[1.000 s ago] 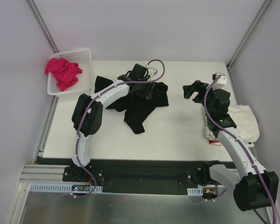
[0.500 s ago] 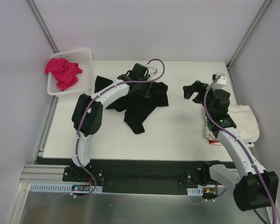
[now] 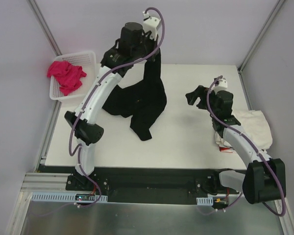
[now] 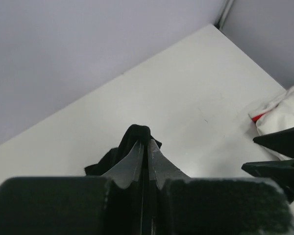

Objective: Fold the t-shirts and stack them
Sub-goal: Flatten out the tshirt

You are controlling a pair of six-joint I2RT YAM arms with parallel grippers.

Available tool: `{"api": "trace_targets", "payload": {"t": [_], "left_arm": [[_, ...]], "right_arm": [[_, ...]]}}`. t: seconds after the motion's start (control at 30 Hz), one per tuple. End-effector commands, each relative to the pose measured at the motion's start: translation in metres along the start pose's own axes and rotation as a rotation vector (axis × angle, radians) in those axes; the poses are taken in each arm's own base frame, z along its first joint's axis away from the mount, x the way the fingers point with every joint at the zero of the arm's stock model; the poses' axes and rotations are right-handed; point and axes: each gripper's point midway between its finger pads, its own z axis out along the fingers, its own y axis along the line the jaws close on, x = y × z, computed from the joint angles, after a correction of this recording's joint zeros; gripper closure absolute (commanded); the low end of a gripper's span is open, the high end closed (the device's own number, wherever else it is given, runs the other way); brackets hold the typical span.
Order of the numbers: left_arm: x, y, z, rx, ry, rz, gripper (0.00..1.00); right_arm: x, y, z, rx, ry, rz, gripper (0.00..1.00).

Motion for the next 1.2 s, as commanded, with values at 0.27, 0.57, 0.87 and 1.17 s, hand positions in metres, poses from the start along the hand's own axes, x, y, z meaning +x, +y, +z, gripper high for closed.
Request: {"api": "trace_targets", "payload": {"t": [0.27, 0.57, 0.87, 1.17], "left_arm": [[-0.081, 0.024, -0.117, -0.21, -0.2, 0.106, 1.0], [-0.093, 0.026, -0.125, -0.23, -0.237, 0.135, 1.0], [-0.145, 0.038, -0.179, -0.344, -0.403, 0.187, 1.0], [-0.164, 0.043, -0.239, -0.425, -0.487, 0.211, 1.0]], "right_arm": [[0.061, 0.075, 0.051, -0.3, 0.262, 0.097, 0.11], [0.148, 0.178, 0.03, -0.501, 0.476, 0.081, 0.16], [0.198, 0.192, -0.01, -0.558, 0.588, 0.102, 0.16], [0.228, 0.181, -0.027, -0.547, 0.642, 0.101, 0.16]]}}
